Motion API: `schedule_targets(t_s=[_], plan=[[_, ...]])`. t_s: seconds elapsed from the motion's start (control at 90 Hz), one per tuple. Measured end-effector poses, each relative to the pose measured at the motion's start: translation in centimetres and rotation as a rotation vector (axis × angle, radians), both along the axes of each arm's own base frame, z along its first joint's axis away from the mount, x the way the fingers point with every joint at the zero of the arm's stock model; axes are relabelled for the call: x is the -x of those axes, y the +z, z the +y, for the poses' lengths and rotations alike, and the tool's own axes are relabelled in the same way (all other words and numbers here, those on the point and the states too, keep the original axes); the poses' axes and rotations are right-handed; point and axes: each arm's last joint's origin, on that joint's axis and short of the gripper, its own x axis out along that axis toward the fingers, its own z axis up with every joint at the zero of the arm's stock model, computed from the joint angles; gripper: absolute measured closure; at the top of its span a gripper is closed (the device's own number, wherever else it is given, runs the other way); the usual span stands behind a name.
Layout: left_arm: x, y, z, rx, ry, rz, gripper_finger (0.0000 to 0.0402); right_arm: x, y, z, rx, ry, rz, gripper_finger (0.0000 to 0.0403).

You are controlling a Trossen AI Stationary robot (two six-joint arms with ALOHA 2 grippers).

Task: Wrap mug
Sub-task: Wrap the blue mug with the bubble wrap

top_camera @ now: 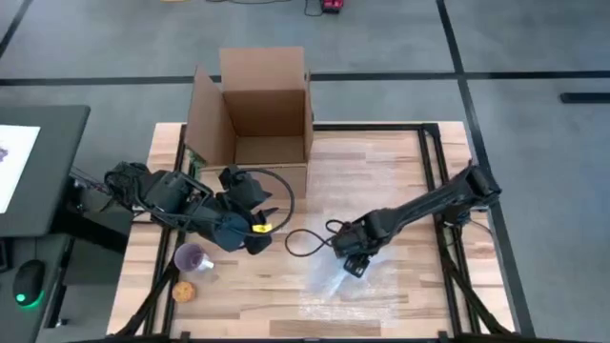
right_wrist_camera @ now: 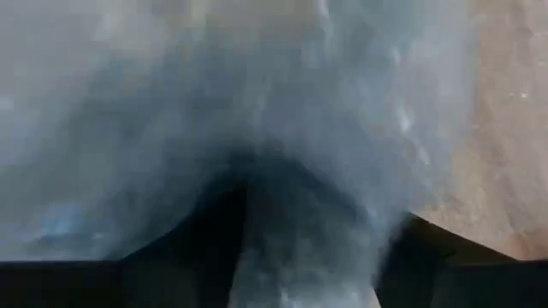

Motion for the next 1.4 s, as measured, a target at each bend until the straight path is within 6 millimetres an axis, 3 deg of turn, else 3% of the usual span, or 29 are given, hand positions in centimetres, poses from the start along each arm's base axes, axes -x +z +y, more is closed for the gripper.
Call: schedule_targets(t_s=[0.178,0.289,0.378,0.489,0.8,1.022,1.2,1.4], plan=[[0.0,0.0,0.0,0.0,0.0,0.0,0.0256,-1.1,-2.2,0.3,0.0,-0.009,0.01,0.0289],[0.0,0.0,0.0,0.0,0.0,0.0,0.0256,-1.2,-1.9,0.0,-0.008,-0.058,0.007,0.0327],[0.0,0.0,0.0,0.0,0.0,0.0,0.0256,-1.1,-1.0,-0.4,-0.014,-0.073,-0.008,0.0333],[0.0,0.0,0.0,-0.001,0.0,0.001,0.0256,-1.1,1.1,-0.7,-0.053,-0.061,-0.064,0.0312],[0.0,0.0,0.0,-0.001,0.0,0.001,0.0256,0.4,6.2,-2.3,-0.078,-0.023,-0.151,0.0196],[0.0,0.0,0.0,0.0,0.001,0.0,0.0256,1.6,8.7,-2.5,-0.1,-0.041,-0.222,0.0184],[0.0,0.0,0.0,0.018,0.014,-0.008,0.0256,1.5,7.4,-0.8,-0.057,-0.07,-0.189,0.021],[0.0,-0.1,-0.2,0.075,-0.003,0.001,0.0256,0.3,2.3,0.9,-0.005,-0.041,-0.047,0.0244]])
